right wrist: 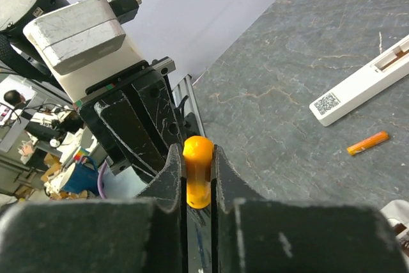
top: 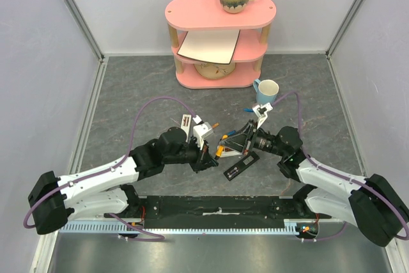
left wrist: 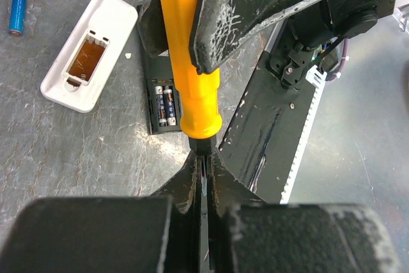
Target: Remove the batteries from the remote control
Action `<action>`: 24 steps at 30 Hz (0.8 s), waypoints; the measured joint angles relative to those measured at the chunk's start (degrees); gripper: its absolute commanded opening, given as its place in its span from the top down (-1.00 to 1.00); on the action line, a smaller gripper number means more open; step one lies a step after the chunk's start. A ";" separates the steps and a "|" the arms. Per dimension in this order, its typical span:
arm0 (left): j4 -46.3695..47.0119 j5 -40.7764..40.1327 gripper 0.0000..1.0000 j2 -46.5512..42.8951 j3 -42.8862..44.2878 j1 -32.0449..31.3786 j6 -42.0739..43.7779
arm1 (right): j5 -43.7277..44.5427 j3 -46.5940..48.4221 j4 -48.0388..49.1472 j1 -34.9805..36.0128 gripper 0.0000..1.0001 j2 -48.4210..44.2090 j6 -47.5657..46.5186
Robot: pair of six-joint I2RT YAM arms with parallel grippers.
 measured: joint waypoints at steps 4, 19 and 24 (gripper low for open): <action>0.33 0.28 -0.01 0.00 0.00 0.00 0.00 | 0.11 -0.17 -0.24 -0.04 1.00 -0.33 -0.76; 2.32 -6.82 -0.61 4.37 -2.12 -1.42 1.18 | 25.51 1.51 -35.12 0.11 1.00 -17.57 -16.81; 5.01 -15.26 -0.61 13.18 -2.08 -7.19 1.20 | 34.18 1.49 -40.28 0.11 1.00 -22.43 -18.43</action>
